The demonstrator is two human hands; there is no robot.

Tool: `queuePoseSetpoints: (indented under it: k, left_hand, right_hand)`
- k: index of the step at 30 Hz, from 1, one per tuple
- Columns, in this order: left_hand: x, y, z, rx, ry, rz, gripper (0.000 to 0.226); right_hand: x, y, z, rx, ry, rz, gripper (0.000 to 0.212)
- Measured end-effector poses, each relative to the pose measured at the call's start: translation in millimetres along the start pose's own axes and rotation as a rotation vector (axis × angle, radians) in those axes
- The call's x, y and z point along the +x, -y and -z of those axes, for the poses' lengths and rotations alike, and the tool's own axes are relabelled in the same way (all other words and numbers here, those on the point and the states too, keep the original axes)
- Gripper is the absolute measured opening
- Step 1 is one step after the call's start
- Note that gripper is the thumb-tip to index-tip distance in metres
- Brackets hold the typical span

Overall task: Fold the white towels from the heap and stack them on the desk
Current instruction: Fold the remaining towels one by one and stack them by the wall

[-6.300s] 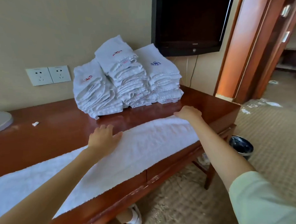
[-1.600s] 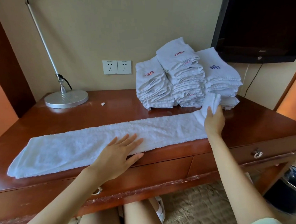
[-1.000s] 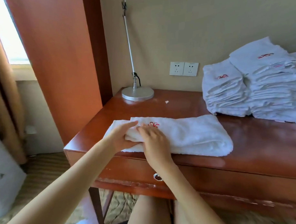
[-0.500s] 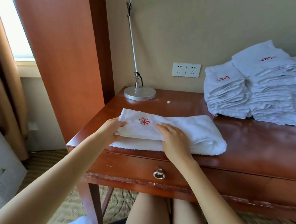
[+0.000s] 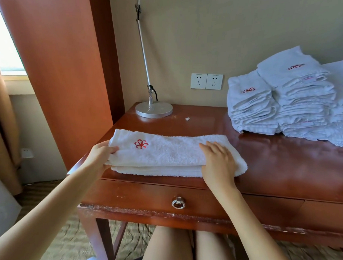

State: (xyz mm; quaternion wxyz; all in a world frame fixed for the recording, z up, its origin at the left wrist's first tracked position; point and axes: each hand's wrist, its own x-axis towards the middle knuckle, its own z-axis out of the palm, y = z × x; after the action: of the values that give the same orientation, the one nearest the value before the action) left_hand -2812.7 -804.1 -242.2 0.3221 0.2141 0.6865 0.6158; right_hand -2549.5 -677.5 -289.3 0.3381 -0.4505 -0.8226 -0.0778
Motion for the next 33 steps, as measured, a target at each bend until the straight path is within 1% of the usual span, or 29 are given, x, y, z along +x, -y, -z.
queuePoseSetpoints:
  k: [1, 3, 9, 13, 14, 17, 18, 20, 22, 23, 24, 25, 26, 27, 28, 29, 30, 31, 32, 33]
  left_hand:
    - [-0.9, -0.4, -0.7, 0.005, -0.017, 0.002, 0.024]
    - [5.0, 6.2, 3.8, 0.014, -0.039, -0.004, 0.026]
    - [5.3, 11.9, 8.0, 0.062, -0.034, 0.003, 0.033]
    - [8.7, 12.0, 6.3, 0.111, -0.035, -0.03, 0.033]
    - [10.3, 11.4, 5.3, 0.118, -0.032, -0.042, 0.033]
    - [10.1, 11.6, 0.7, 0.121, -0.042, -0.061, 0.031]
    - [10.3, 12.7, -0.5, 0.116, -0.048, -0.07, 0.029]
    - [9.7, 13.3, -2.2, 0.163, -0.069, -0.099, 0.022]
    - [10.4, 13.7, -3.3, 0.222, -0.085, -0.146, 0.02]
    - [10.0, 12.0, -3.7, 0.256, -0.087, -0.16, 0.017]
    - [9.4, 10.1, -3.2, 0.294, -0.086, -0.168, 0.015]
    - [10.0, 9.1, -2.7, 0.335, -0.075, -0.169, 0.018]
    - [10.7, 7.8, -1.9, 0.372, -0.059, -0.175, 0.02]
    - [11.3, 6.3, -1.4, 0.413, -0.039, -0.187, 0.021]
    - [11.3, 4.4, -1.6, 0.452, -0.029, -0.196, 0.023]
    - [11.9, 2.8, -2.0, 0.481, -0.026, -0.194, 0.03]
    - [13.7, 2.0, -2.7, 0.521, -0.039, -0.194, 0.042]
    - [16.1, 1.0, -4.6, 0.6, -0.058, -0.211, 0.054]
    - [18.7, 0.2, -7.3, 0.711, -0.08, -0.254, 0.061]
    - [19.7, -1.2, -12.5, 0.813, -0.09, -0.321, 0.065]
  right_hand:
    - [0.1, -6.1, 2.6, 0.012, -0.022, -0.008, 0.063]
    - [-1.8, -18.0, 6.5, 0.014, -0.077, -0.01, 0.064]
    - [-9.1, -29.4, 5.9, -0.013, -0.109, -0.022, 0.068]
    - [-8.4, -33.1, 19.9, 0.03, -0.055, -0.222, 0.067]
    - [-8.5, -33.5, 21.0, 0.04, -0.063, -0.239, 0.066]
    - [-8.3, -32.3, 20.0, 0.062, -0.11, -0.207, 0.063]
    - [-8.9, -32.1, 19.9, 0.067, -0.098, -0.197, 0.063]
    - [-10.3, -34.1, 20.3, 0.075, -0.006, -0.197, 0.065]
    - [-10.5, -44.5, 23.9, 0.117, 0.147, -0.177, 0.063]
    - [-9.9, -50.7, 28.9, 0.209, 0.235, -0.166, 0.06]
    - [-7.3, -56.7, 37.0, 0.357, 0.346, -0.177, 0.06]
    - [-4.1, -61.6, 46.6, 0.542, 0.463, -0.218, 0.066]
    - [-0.2, -65.8, 55.5, 0.707, 0.545, -0.288, 0.075]
    - [3.7, -72.7, 60.1, 0.782, 0.555, -0.372, 0.079]
    - [7.0, -79.1, 62.9, 0.747, 0.494, -0.453, 0.076]
    - [11.1, -84.3, 64.2, 0.615, 0.411, -0.512, 0.067]
    - [14.6, -88.9, 63.7, 0.443, 0.351, -0.535, 0.061]
    - [18.2, -91.5, 62.2, 0.306, 0.327, -0.529, 0.06]
    - [20.5, -91.9, 59.0, 0.25, 0.348, -0.536, 0.064]
    - [21.3, -90.0, 55.5, 0.266, 0.4, -0.538, 0.065]
